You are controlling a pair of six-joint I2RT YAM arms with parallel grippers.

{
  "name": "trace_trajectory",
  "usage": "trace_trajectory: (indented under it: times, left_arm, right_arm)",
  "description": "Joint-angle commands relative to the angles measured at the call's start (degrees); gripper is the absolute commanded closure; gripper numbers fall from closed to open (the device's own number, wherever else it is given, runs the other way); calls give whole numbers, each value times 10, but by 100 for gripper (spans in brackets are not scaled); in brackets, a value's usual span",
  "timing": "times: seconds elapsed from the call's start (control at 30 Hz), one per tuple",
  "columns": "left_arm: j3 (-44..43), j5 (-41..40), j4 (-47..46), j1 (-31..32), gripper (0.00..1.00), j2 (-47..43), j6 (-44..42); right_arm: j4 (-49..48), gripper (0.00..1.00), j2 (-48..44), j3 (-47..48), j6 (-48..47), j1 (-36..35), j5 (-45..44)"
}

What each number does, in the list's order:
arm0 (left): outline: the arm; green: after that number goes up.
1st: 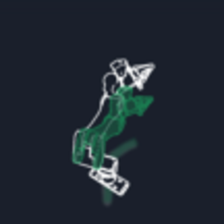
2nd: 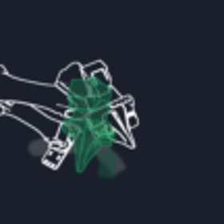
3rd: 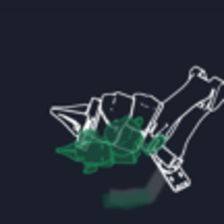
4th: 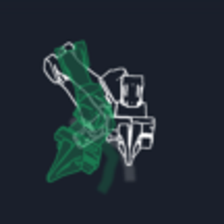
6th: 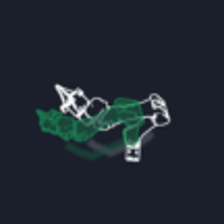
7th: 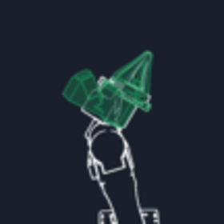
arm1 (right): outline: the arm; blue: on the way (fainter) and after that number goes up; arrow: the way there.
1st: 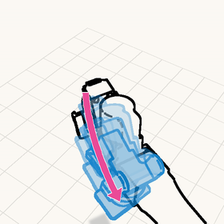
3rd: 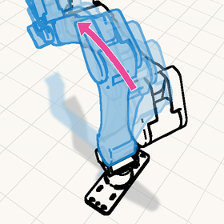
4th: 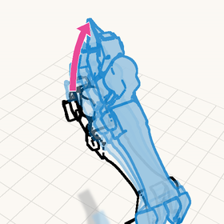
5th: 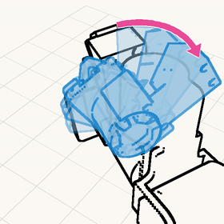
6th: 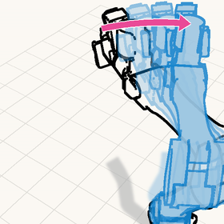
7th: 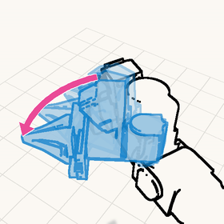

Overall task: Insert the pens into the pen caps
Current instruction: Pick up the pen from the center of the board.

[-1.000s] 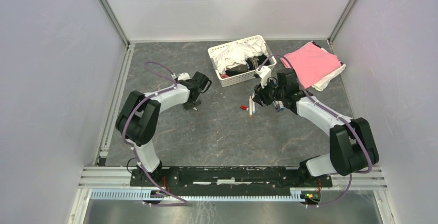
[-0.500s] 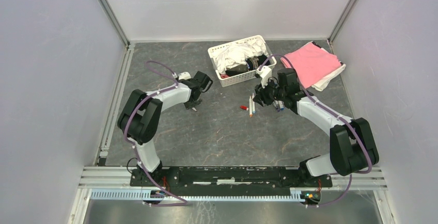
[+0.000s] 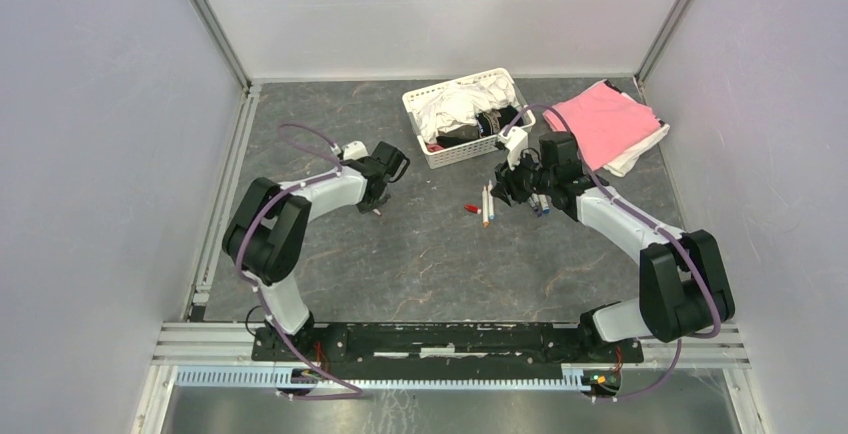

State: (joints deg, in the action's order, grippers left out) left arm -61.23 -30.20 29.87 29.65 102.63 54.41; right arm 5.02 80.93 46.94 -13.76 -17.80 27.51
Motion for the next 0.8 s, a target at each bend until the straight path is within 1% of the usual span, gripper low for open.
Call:
trace_trajectory:
  times: [0.0, 0.07, 0.13, 0.4, 0.53, 0.67, 0.77]
  left_arm:
    - [42, 3, -3, 1, 71, -1, 23]
    - [48, 4, -6, 1, 72, -3, 25]
    - [54, 7, -11, 0, 76, -4, 25]
    - [69, 27, -32, 1, 98, -26, 9]
    - [88, 52, -62, 2, 98, -76, -37]
    - [109, 106, -109, 9, 98, -137, -133]
    - [122, 146, -143, 17, 98, -172, -195]
  right_arm:
    - [-7, 54, -18, 23, -4, 4, 14]
    - [-7, 54, -18, 22, -4, 4, 15]
    - [-7, 54, -19, 22, -4, 6, 15]
    - [-7, 54, -22, 20, -7, 10, 24]
    - [-5, 53, -28, 17, -29, 10, 57]
    - [-10, 50, -46, 5, -64, 11, 116]
    - [-15, 48, -63, -4, -89, 11, 144]
